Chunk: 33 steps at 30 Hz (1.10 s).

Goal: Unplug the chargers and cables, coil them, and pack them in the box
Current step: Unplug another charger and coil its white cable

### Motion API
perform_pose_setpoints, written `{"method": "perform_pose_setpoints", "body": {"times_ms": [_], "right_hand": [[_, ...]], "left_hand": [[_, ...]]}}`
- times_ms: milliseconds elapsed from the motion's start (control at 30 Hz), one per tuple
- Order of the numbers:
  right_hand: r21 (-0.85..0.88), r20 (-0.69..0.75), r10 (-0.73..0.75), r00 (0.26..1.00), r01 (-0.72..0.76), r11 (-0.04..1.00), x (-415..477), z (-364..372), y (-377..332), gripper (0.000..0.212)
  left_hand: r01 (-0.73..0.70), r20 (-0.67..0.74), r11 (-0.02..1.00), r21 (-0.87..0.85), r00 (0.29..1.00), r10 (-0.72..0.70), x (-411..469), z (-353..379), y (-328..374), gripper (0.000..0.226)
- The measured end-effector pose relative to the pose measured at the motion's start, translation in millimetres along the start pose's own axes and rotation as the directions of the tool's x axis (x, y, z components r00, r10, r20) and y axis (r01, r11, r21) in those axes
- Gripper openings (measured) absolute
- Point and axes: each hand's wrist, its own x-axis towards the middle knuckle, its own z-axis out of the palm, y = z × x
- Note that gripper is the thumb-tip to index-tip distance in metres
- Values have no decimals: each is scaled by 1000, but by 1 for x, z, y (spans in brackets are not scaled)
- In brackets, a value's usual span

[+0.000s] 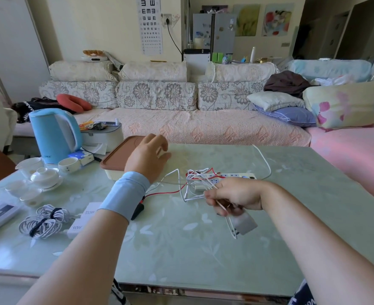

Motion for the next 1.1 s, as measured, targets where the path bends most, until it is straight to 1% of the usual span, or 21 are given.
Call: {"method": "perform_pose_setpoints", "body": {"times_ms": [67,100,133,167,200,233,300,367,400,433,467,533,567,633,733,800,867,900,1000,1033,1100], "right_hand": [[39,-89,-37,995,40,998,3,1,2,33],[52,-118,-59,991,66,996,5,1,3,33],[65,-136,-78,988,88,994,6,2,2,34],[79,-145,-94,985,106,991,7,3,1,34],[97,-148,-106,983,121,988,8,3,1,34],[119,-144,-115,983,133,984,8,4,0,34],[173,-130,-127,983,148,974,9,4,0,34],[197,-120,-143,982,165,967,9,4,1,33],[190,-117,-150,982,170,967,9,4,1,33],[177,-118,-148,982,167,970,9,3,1,33],[159,-119,-134,984,152,975,8,3,1,34],[130,-92,-93,991,105,986,6,3,-1,37],[130,-68,-82,994,90,987,5,4,-3,38],[141,-52,-90,995,97,985,4,5,-4,37],[115,-112,-126,986,139,984,7,8,-1,31],[138,-122,-111,986,127,982,7,7,-1,37],[174,-78,-68,995,80,981,5,5,-4,48],[195,-33,-43,999,49,980,4,5,-5,49],[275,86,9,996,-33,961,5,8,-7,44],[279,93,13,996,-39,960,6,10,-7,40],[252,79,7,997,-26,967,7,14,-10,33]], "left_hand": [[-138,-75,988,65,987,143,-4,6,3,20],[-203,-95,974,100,973,213,-5,9,9,23],[-269,-85,959,92,957,277,-7,10,17,26],[-321,-42,947,27,946,322,-10,11,25,27],[-325,36,943,-72,944,328,-14,13,32,26],[-279,144,948,-156,943,301,-20,17,36,23],[-138,344,972,-189,918,197,-28,22,41,18],[33,480,979,-203,874,71,-31,22,42,13],[72,510,977,-200,859,40,-31,20,43,11],[53,504,984,-168,863,39,-29,16,44,10],[4,479,995,-104,876,46,-26,12,44,10],[-58,397,998,10,916,50,-22,4,40,13],[-70,346,997,23,936,57,-20,2,37,14],[-60,287,998,-28,956,66,-19,0,32,13],[-57,338,997,-55,938,72,-21,0,28,13],[-53,366,994,-91,927,83,-20,-2,25,13],[-41,375,987,-157,922,98,-20,-4,23,13],[-36,386,983,-181,917,104,-20,-3,22,12],[-56,443,977,-207,885,144,-23,1,24,11],[-84,436,975,-205,884,168,-24,0,24,11],[-170,379,966,-192,895,233,-22,-6,22,14]]}}
